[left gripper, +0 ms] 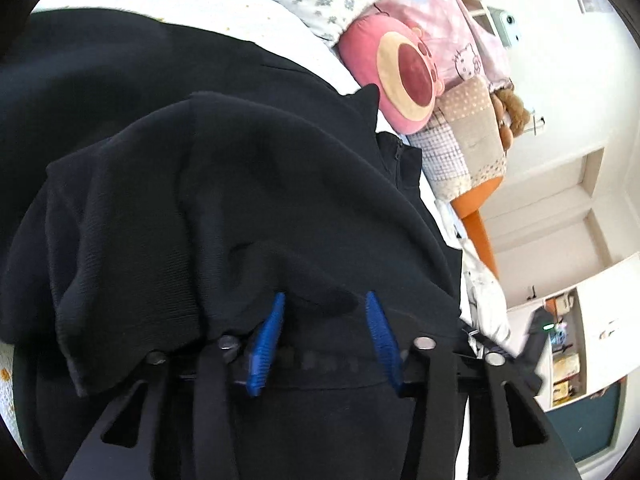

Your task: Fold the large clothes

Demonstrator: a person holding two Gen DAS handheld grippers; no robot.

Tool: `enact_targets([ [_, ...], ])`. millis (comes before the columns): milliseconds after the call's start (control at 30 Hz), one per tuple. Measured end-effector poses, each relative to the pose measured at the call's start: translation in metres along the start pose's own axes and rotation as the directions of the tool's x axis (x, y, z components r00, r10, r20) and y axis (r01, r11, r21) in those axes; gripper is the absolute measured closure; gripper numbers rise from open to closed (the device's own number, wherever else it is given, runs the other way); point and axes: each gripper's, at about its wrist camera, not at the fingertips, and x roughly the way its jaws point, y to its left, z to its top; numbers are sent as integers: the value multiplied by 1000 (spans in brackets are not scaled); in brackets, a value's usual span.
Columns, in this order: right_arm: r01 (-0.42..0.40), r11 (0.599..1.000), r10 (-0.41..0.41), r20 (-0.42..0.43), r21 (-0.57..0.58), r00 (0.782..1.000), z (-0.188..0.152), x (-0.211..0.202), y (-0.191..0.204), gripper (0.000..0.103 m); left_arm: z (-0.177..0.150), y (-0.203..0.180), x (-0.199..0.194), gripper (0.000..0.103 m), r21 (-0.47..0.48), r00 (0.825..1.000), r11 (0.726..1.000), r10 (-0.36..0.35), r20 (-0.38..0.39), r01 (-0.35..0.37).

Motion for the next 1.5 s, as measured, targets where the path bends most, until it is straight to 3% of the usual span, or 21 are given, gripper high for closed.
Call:
enact_targets([
  [67,5,1000,-4,41,-23,999,-9,11,0,70,-4,5,-3,68,-8,1000,1000,-2,18,2],
  [233,97,992,-86,122,-84,989,-21,8,14,68,-8,-1,-12,67,-28,1000,1000,14,12,-14],
  [300,120,988,-106,133,-102,985,-22,3,16,67,-9,-14,-26,57,-39,998,997,62,10,-62],
  [367,146,982,-129,138,-118,982,-24,-6,20,59,-13,-27,-48,24,5,996,997,78,54,-78],
  [400,119,984,-97,160,-132,982,-28,-18,26,58,-17,-33,-65,13,31,992,995,89,93,-93],
  [433,95,985,-69,175,-146,982,-29,-25,32,58,-24,-37,-90,3,49,977,989,131,168,-141],
  [467,77,983,-45,191,-165,981,-30,-34,44,58,-28,-35,-114,3,46,961,985,153,229,-168],
  [567,6,975,41,208,-220,977,-29,-54,84,53,-33,-8,-181,3,-31,940,991,136,312,-133],
  [633,-83,963,136,197,-255,971,-27,-65,123,29,-33,18,-224,3,-103,916,984,171,362,-143],
  [667,-127,954,183,194,-271,964,-26,-70,143,29,-33,32,-243,3,-137,904,978,198,378,-157],
  [767,-235,925,286,137,-298,948,-20,-74,196,30,-39,94,-302,3,-281,869,945,276,411,-167],
  [833,-286,914,325,96,-289,941,-18,-72,225,30,-39,140,-329,3,-396,857,907,312,411,-141],
  [900,-314,905,346,68,-285,936,-17,-69,249,30,-42,183,-350,3,-488,857,870,301,419,-66],
  [1000,-310,898,342,52,-311,938,-20,-65,280,30,-45,228,-367,3,-550,843,835,289,453,10],
  [1133,-311,885,337,17,-347,941,-29,-55,305,30,-32,257,-372,3,-538,833,841,255,491,60],
  [1267,-319,881,338,-6,-350,941,-35,-37,318,30,-16,272,-371,3,-509,830,847,171,531,152],
  [1367,-352,881,369,-8,-316,930,-34,-22,320,30,5,271,-358,3,-486,830,857,141,539,170],
  [1500,-398,883,418,32,-247,908,-31,-9,317,30,18,280,-352,3,-487,826,849,117,551,205],
])
